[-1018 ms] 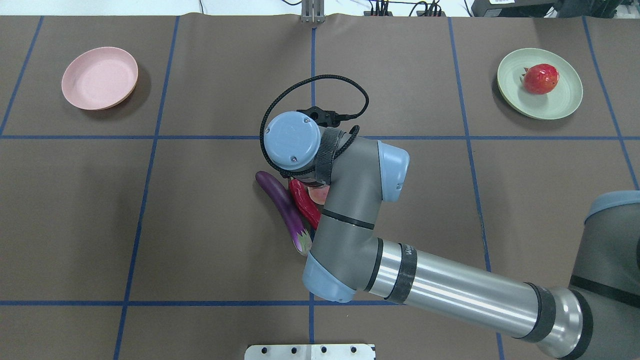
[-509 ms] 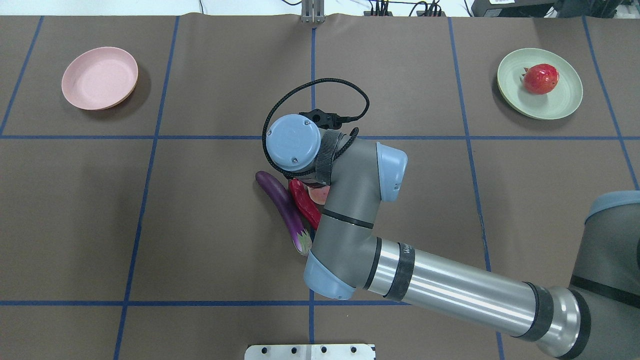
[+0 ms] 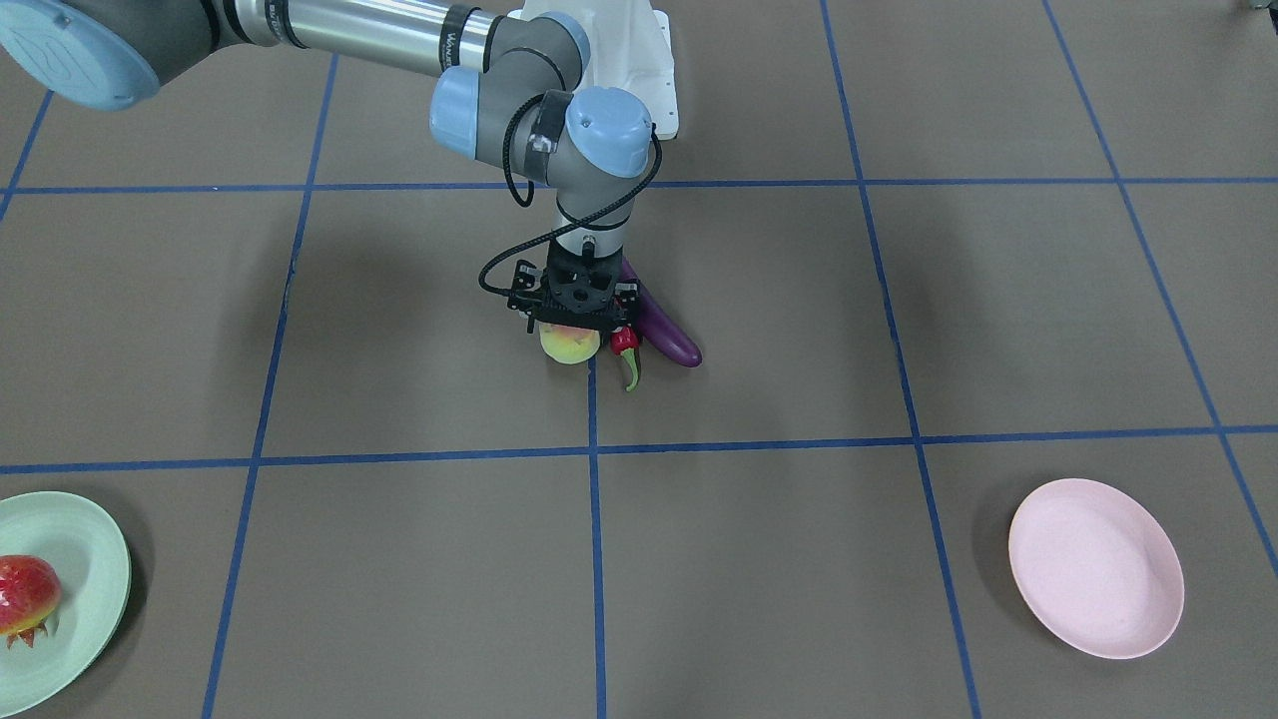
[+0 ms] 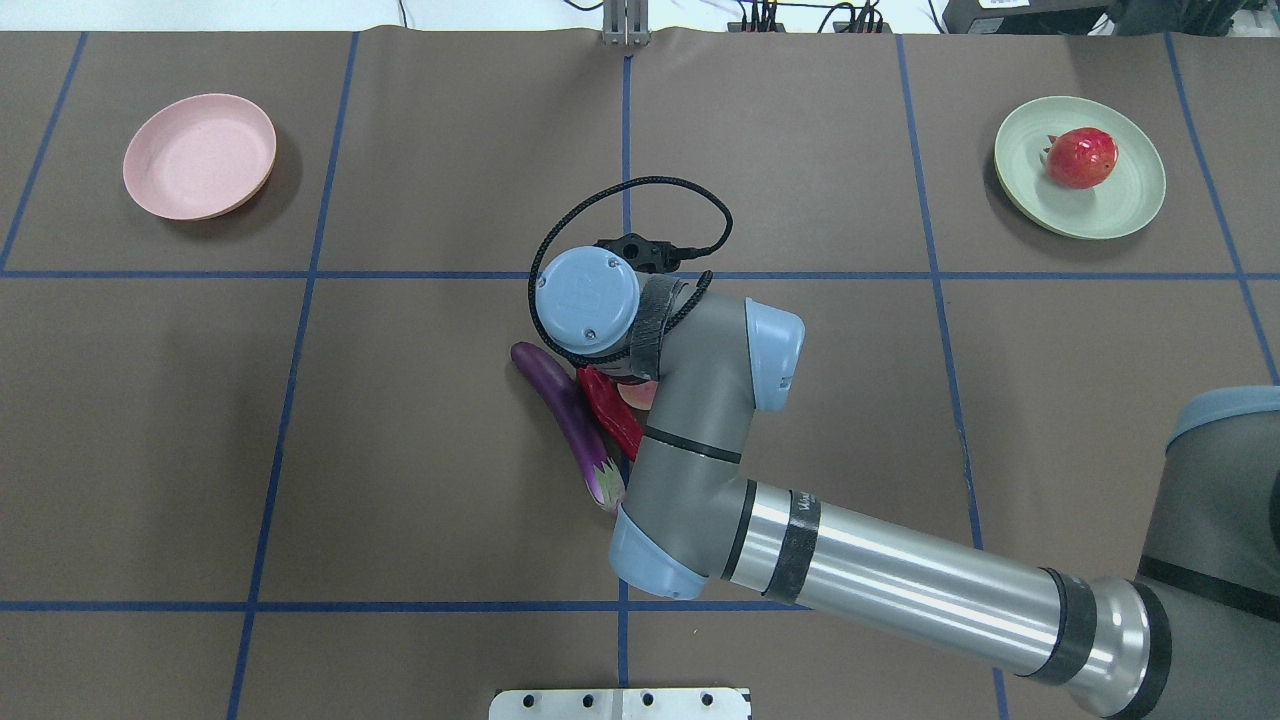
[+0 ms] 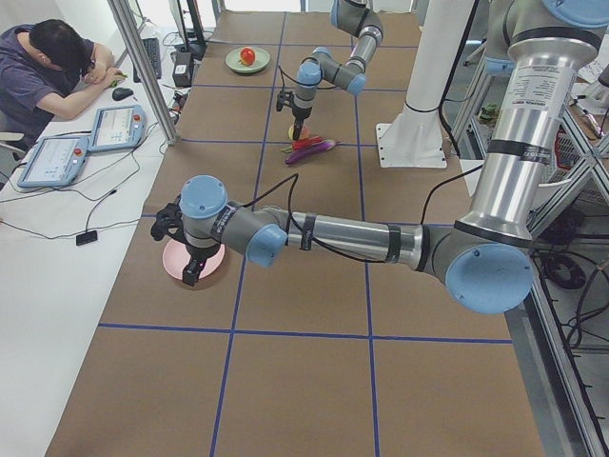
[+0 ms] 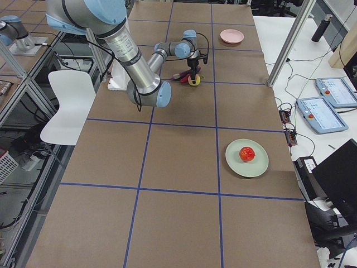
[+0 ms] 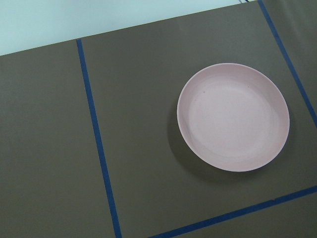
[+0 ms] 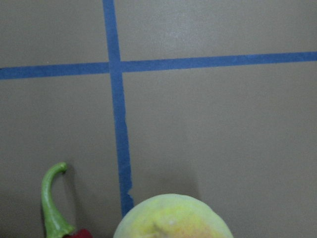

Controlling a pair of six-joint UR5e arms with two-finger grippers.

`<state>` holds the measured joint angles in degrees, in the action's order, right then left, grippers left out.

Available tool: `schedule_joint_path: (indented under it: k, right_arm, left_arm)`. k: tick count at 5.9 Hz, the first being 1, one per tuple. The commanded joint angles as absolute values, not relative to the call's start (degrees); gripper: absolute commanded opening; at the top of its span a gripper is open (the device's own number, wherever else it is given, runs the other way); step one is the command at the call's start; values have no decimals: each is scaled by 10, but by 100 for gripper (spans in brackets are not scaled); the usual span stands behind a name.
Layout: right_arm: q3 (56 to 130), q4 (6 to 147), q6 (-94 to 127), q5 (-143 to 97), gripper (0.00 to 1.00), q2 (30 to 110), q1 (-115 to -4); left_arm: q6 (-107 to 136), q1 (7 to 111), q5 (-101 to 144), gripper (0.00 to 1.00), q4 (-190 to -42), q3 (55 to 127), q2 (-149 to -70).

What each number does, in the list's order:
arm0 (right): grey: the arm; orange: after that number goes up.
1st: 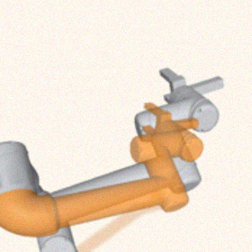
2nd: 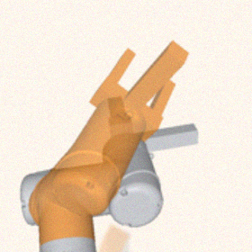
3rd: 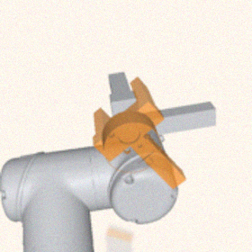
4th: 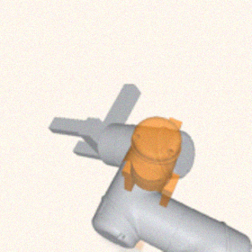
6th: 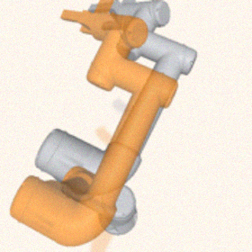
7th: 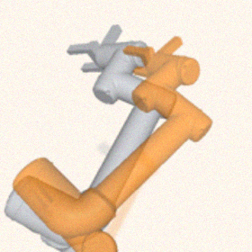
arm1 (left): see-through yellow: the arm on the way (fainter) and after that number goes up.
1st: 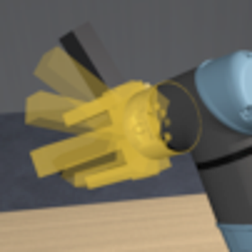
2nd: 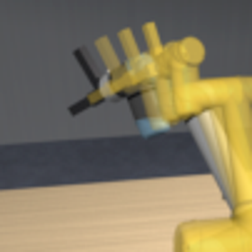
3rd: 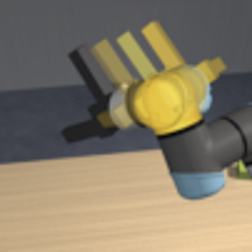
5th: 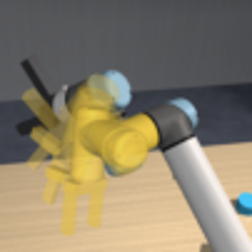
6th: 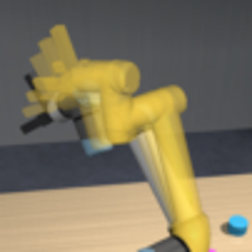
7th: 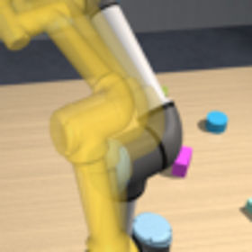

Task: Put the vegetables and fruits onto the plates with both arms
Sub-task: 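Close the right gripper on the peach and lift it, then carry the peach to the green plate while the left arm moves out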

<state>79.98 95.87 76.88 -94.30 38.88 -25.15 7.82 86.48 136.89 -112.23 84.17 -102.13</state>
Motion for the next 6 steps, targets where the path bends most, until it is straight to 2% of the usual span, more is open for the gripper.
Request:
schedule_joint_path:
  k: [1, 2, 4, 5, 6]
  right_arm:
    - [804, 959, 760, -945, 1, 392, -251]
    - [810, 960, 744, -949, 0, 389, -273]
    - [816, 958, 625, -1035, 0, 395, -385]
    - [816, 953, 535, -1076, 0, 418, -449]
    - [812, 900, 431, -1130, 0, 478, -514]
  left_arm:
    - [78, 865, 1369, 100, -1122, 841, -1021]
    - [79, 865, 1369, 100, -1122, 842, -1021]
    - [80, 862, 1368, 100, -1122, 843, -1025]
    - [80, 854, 1366, 100, -1121, 845, -1030]
    - [83, 849, 1366, 100, -1121, 846, -1036]
